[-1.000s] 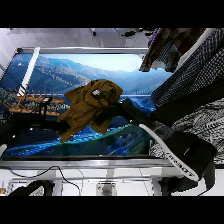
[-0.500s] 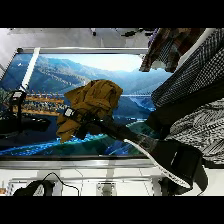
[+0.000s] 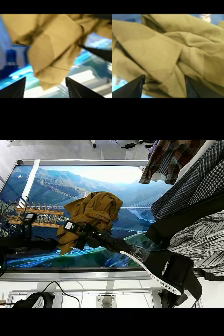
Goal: Fold the clothes and pants, and hang the long-sleeved shirts on hangers.
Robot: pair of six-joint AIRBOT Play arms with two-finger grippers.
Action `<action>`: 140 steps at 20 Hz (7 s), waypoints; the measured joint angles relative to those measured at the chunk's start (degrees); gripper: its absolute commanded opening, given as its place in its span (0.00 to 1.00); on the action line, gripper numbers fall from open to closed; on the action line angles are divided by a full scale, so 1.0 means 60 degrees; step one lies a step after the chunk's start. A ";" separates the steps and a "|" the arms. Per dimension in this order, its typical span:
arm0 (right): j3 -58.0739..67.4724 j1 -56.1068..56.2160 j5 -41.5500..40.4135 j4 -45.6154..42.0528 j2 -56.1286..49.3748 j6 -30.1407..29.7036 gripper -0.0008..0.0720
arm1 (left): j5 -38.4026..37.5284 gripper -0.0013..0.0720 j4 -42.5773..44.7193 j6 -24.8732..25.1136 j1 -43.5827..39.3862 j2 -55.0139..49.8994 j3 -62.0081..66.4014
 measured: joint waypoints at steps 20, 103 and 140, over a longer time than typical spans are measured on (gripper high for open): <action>0.0000 -0.0219 0.0291 -0.0160 0.0787 0.0062 0.06 | -0.0095 0.87 0.1013 -0.0270 -0.0554 0.0426 -0.0306; 0.0262 -0.1923 -0.1275 -0.1443 0.9661 0.2994 0.06 | -0.4007 0.06 0.1381 0.0499 -0.1745 0.2517 0.6309; -0.4758 -0.1840 -0.3738 -0.3093 0.6819 0.4951 0.65 | -0.2546 0.06 0.0353 0.0208 -0.4422 -0.2408 0.3348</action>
